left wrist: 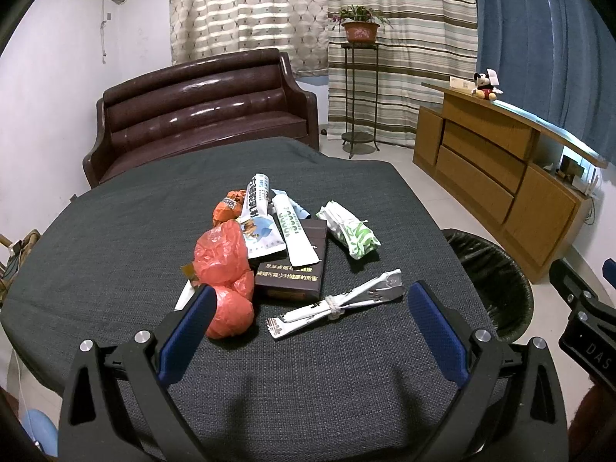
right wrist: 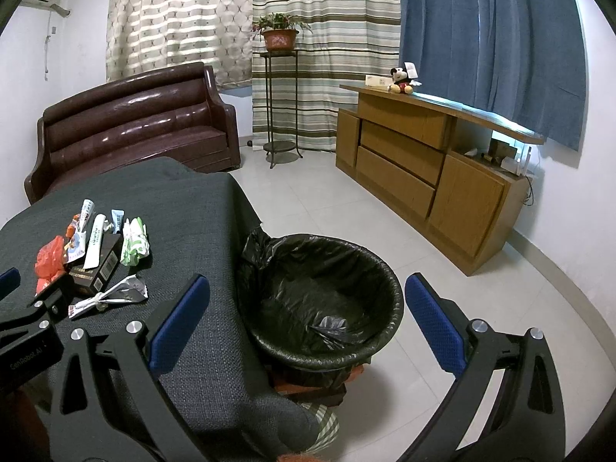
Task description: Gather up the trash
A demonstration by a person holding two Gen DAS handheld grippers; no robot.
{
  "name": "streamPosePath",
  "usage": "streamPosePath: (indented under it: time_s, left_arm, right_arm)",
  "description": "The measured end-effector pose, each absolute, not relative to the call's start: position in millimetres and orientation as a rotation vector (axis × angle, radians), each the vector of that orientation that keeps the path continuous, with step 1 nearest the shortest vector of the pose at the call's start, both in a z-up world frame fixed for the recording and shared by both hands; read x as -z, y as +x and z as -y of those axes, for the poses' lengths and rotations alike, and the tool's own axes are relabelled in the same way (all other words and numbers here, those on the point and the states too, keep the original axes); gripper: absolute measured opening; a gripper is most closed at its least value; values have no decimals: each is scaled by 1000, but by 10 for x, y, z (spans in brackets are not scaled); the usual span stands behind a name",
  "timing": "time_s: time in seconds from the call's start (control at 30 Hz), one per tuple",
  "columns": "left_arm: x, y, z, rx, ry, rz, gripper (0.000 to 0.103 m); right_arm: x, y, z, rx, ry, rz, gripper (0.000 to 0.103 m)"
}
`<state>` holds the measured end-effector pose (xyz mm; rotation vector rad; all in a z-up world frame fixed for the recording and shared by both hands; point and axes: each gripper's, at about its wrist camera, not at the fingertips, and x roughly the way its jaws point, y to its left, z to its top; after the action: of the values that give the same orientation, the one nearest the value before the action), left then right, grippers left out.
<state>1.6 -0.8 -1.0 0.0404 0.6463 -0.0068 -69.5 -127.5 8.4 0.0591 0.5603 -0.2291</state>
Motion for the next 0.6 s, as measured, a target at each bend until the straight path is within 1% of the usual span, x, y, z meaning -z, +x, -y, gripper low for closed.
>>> streamPosePath:
  time_s: [0.6]
  left_arm:
    - [11, 20, 11, 4, 42, -649, 97]
  right_arm:
    - [-76, -691, 1267, 229, 60, -563, 99]
